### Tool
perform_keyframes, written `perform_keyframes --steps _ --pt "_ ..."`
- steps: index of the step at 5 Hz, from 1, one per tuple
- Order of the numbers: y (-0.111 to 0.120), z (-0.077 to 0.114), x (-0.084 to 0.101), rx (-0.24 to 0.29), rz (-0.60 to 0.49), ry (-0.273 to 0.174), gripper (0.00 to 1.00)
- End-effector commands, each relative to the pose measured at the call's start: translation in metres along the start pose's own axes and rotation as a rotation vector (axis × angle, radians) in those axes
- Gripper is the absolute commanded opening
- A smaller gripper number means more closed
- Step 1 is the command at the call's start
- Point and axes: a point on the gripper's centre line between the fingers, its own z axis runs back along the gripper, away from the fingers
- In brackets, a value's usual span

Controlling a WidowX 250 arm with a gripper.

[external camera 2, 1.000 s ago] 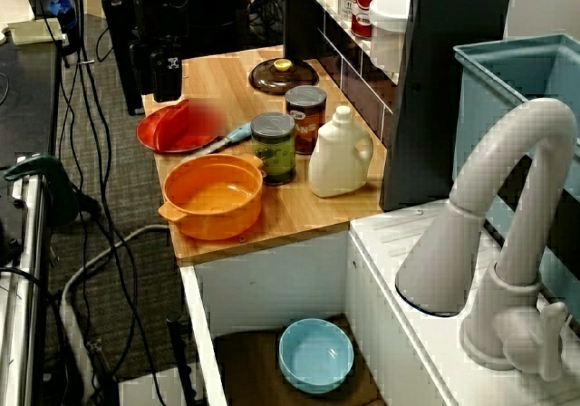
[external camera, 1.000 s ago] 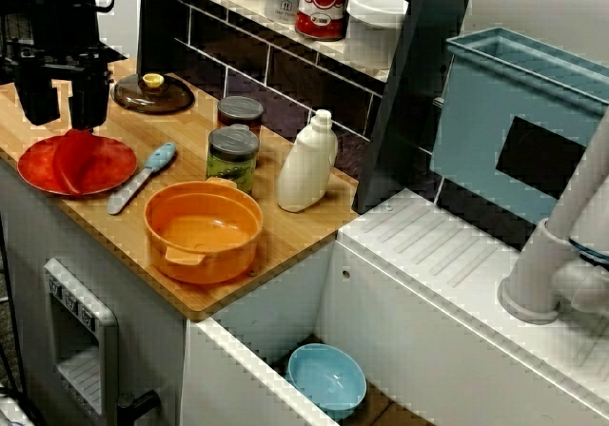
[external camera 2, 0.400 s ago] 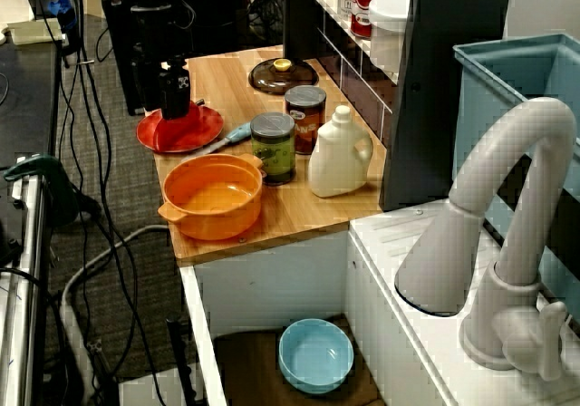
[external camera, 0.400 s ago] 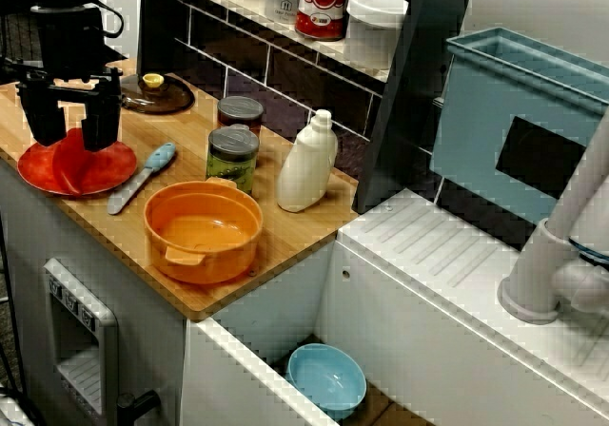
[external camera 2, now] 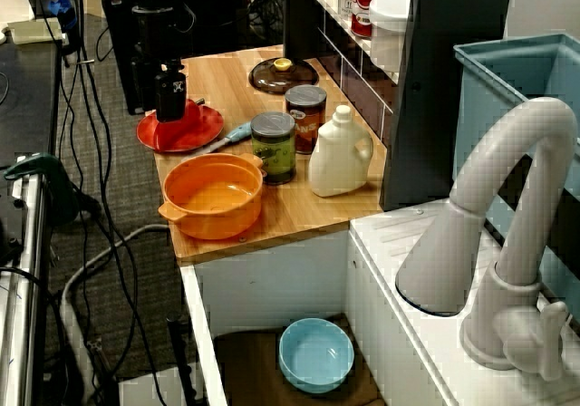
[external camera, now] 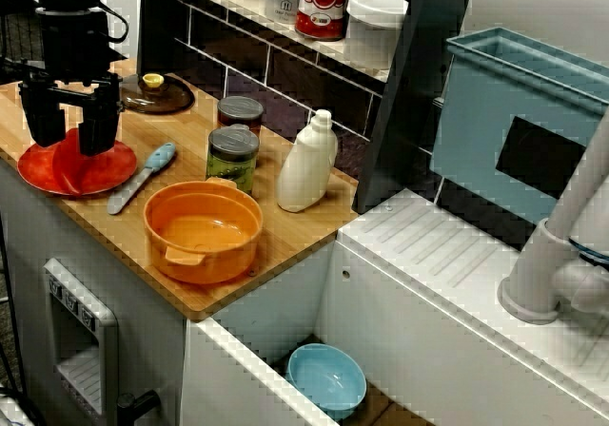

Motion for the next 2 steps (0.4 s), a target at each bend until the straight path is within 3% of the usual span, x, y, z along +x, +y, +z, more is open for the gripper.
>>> perform_keyframes --steps 1,2 --pt "0.0139 0.0148 0.0008 0.004 0.008 -0.045 1.0" --pt "0.0164 0.0099 0.002 0.02 0.027 -0.061 1.0"
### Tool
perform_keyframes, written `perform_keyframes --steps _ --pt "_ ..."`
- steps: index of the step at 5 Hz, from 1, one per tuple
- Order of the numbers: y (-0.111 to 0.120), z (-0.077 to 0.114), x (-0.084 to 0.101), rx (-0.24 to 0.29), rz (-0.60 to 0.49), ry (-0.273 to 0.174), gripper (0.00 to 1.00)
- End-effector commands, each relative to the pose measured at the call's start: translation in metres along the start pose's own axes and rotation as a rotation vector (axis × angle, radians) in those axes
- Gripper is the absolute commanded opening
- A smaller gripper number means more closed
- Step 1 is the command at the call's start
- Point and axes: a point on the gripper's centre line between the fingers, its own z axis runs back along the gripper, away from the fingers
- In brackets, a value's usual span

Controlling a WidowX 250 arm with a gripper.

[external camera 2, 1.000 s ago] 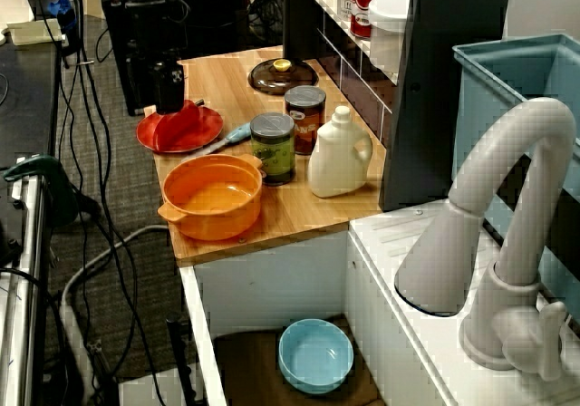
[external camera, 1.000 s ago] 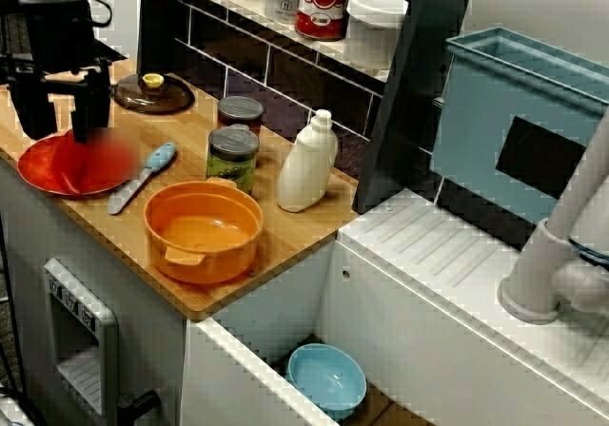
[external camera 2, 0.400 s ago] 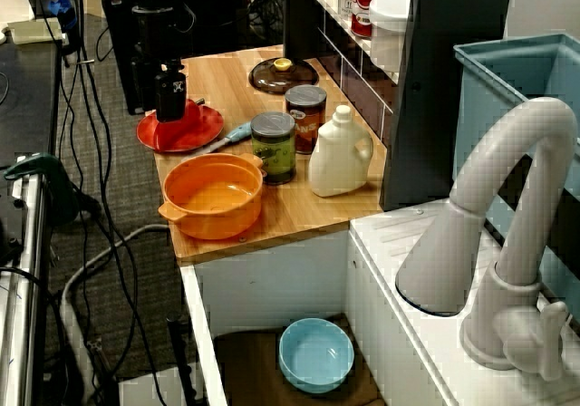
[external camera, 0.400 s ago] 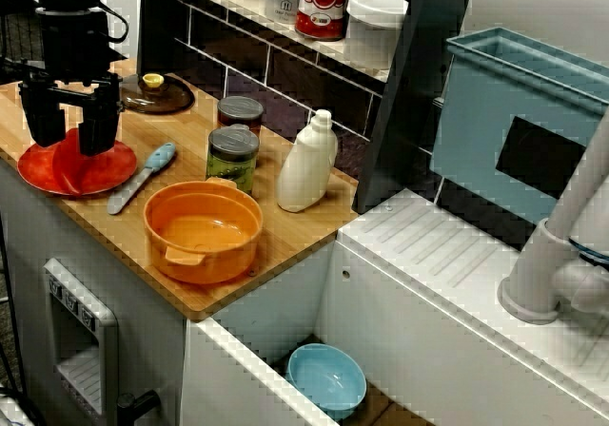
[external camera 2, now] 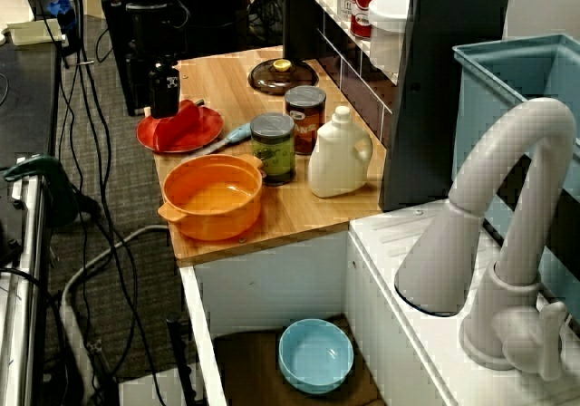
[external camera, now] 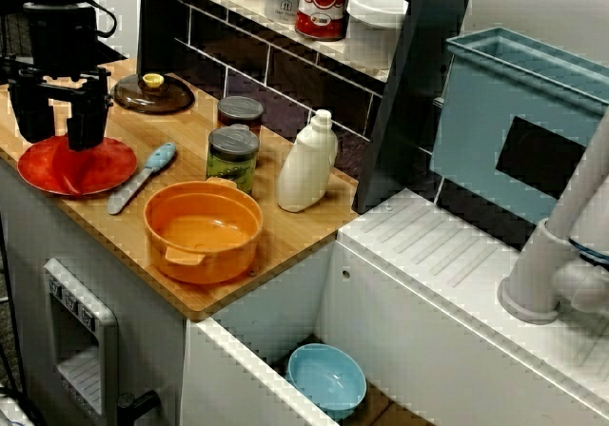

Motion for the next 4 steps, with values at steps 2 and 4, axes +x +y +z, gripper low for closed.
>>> perform_keyframes --steps 2,4 --pt "0.01 -0.003 0.016 0.031 0.065 -0.08 1.0" --pt "0.013 -0.012 0.022 0.053 0.071 -0.086 1.0"
